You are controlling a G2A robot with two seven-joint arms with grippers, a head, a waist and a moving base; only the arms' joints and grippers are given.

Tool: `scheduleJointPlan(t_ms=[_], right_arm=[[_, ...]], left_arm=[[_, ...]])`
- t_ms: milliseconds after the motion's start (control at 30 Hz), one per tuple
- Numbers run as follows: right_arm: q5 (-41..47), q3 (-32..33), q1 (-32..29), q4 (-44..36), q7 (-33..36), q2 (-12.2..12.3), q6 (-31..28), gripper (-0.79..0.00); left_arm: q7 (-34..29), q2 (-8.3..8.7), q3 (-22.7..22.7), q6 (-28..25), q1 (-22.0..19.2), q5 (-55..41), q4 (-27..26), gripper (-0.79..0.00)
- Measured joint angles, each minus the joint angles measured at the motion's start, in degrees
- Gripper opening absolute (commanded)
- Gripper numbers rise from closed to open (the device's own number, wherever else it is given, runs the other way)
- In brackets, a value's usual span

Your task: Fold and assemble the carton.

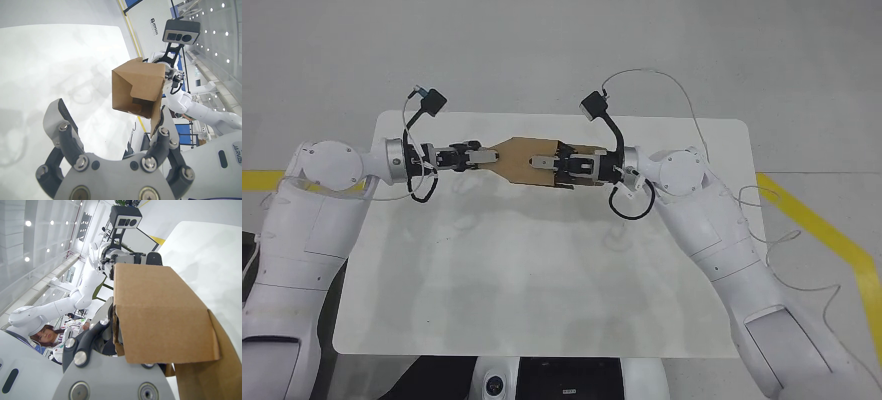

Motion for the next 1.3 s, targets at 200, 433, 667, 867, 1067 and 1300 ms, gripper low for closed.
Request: scheduleJointPlan(t_ms=[200, 433, 667, 867, 1067, 1300], right_arm=[[2.4, -0.05, -0.25, -0.36, 1.06, -0.08, -0.86, -0.785], [5.33, -0.29, -0.04, 0.38, 2.63, -0.26, -1.49, -0.785], [8.8, -0.92, 0.0, 0.81, 3.95, -0.65, -1.88, -0.785], [10.55, -1.29, 0.46, 1.86, 4.81, -0.94, -2.35, -0.785], [11.91, -1.4, 0.56, 2.35, 5.26, -1.15, -2.89, -0.785], [16.32, -1.25, 0.31, 2.8, 6.93, -1.47, -3.83, -0.785]], left_arm=[[0.42, -0.04, -0.03, -0.14, -0.57, -0.32, 1.51, 0.0], [-0.26, 0.0, -0.51, -0.36, -0.9, -2.19, 2.69, 0.0], [-1.24, -0.06, 0.08, -0.51, -0.48, -2.92, 1.66, 0.0], [-2.18, -0.11, 0.45, -0.33, -0.24, -4.03, 0.75, 0.0], [-2.74, -0.11, 0.53, -0.19, -0.2, -4.69, 0.56, 0.0], [-3.24, -0.18, 1.04, -0.18, -0.09, -4.79, 0.12, 0.0]])
